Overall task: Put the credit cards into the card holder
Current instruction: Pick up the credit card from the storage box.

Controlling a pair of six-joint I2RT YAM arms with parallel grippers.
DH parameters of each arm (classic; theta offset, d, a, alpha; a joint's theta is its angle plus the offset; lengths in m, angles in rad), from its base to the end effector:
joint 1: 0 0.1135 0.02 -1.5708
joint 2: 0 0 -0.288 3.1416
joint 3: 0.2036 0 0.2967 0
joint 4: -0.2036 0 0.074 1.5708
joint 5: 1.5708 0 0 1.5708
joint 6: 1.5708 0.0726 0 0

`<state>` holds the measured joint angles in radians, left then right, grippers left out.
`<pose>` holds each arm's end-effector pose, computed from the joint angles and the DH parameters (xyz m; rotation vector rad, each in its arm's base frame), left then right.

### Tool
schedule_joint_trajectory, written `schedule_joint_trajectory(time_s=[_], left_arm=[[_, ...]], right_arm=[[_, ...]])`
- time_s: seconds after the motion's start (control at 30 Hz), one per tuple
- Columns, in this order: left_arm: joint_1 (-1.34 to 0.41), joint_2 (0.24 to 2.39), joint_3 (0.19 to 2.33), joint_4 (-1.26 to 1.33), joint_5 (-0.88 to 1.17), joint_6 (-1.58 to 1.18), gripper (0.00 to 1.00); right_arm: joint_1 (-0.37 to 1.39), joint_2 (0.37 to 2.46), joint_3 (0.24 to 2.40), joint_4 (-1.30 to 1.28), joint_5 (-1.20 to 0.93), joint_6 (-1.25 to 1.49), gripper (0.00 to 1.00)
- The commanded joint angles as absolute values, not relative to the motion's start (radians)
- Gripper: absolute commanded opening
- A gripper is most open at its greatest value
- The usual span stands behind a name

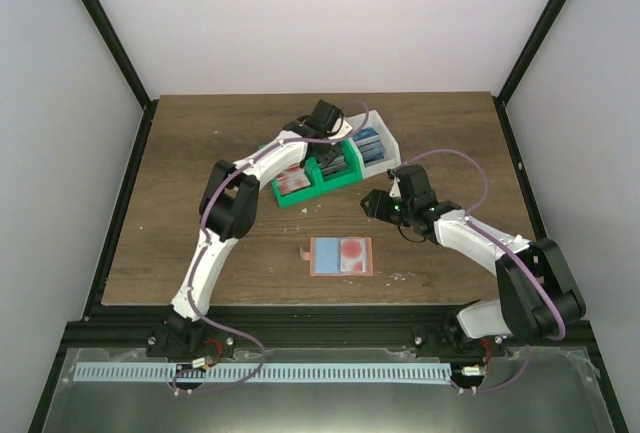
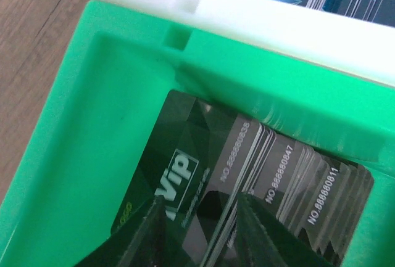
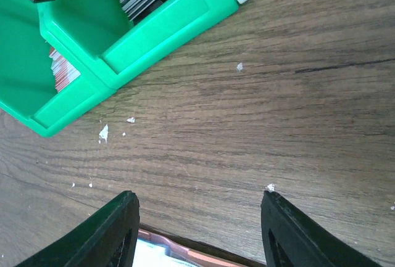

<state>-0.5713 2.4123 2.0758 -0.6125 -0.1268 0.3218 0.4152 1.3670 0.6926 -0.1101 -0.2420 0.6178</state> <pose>0.5214 -0.3242 0.1474 1.0374 2.2852 0.0577 0.2935 0.1484 0.1589 0.1256 2.4640 0.7652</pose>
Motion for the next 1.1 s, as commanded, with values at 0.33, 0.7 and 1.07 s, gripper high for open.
schedule_joint_trajectory(time_s=[0.33, 0.7, 1.07], left_arm=[[-0.566, 2.503, 2.163, -0.613, -0.162, 0.349, 0.22], [-0.564, 2.478, 2.18, -0.562, -0.216, 0.35, 0.15], [-0.561, 2.473, 2.183, -0.556, -0.227, 0.357, 0.14]], right_arm=[[0.406, 1.367, 0.68, -0.103, -0.22, 0.612, 0.55], [0.406, 1.365, 0.678, -0.101, -0.22, 0.615, 0.55], [0.405, 1.367, 0.676, -0.096, -0.222, 0.614, 0.55]])
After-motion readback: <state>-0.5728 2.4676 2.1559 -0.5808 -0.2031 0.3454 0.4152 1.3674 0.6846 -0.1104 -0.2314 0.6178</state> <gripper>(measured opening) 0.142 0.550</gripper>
